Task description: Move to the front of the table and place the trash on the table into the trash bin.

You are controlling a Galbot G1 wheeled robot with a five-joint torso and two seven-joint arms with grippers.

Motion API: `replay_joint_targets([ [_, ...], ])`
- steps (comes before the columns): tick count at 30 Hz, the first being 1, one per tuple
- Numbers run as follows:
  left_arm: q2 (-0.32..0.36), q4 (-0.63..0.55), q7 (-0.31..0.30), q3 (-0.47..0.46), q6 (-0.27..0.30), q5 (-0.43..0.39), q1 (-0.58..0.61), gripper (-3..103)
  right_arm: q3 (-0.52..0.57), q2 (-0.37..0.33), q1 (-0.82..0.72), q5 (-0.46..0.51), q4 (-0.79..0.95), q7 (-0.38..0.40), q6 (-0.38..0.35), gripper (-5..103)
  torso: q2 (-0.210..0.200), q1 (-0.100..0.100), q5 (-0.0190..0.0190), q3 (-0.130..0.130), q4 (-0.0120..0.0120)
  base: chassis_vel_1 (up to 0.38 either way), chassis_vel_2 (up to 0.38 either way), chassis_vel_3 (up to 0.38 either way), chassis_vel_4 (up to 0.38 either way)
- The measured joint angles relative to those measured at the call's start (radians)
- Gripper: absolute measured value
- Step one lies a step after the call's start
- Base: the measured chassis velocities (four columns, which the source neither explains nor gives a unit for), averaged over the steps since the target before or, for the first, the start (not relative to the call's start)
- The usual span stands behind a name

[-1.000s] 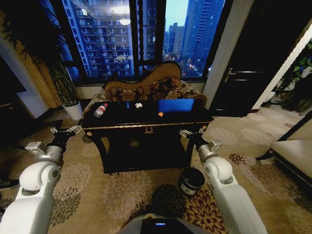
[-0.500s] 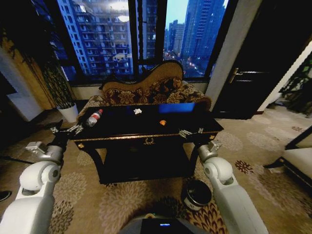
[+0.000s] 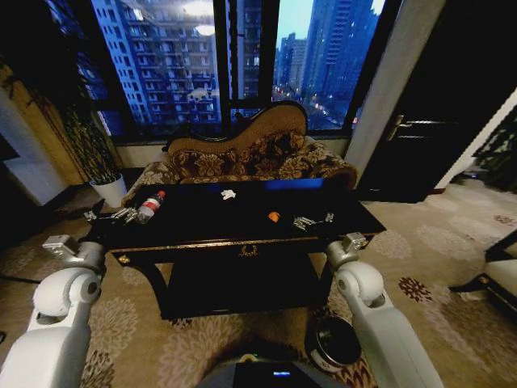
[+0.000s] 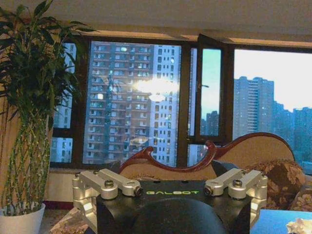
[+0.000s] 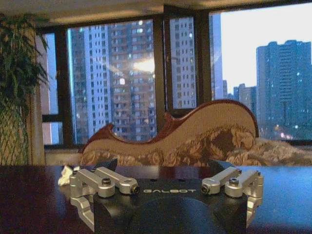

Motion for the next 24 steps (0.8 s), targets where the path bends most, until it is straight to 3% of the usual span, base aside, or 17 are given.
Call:
replay_joint_targets([
  [8,-0.015,-0.004,0.000,0.005,0.000,0.012,-0.001,100,-0.066,-0.018,0.047,0.021,-0.014,0.000,-0.061,100,0.001,-0.001,-0.0001,-0.001,0.0003,0.000,0.000,0.000,0.000],
  [24,-0.033,-0.034,0.000,-0.011,0.003,0.023,0.017,100,-0.183,-0.032,0.262,0.053,-0.228,0.000,-0.141,100,0.000,-0.001,0.0000,0.000,0.0000,0.000,0.000,0.000,0.000],
])
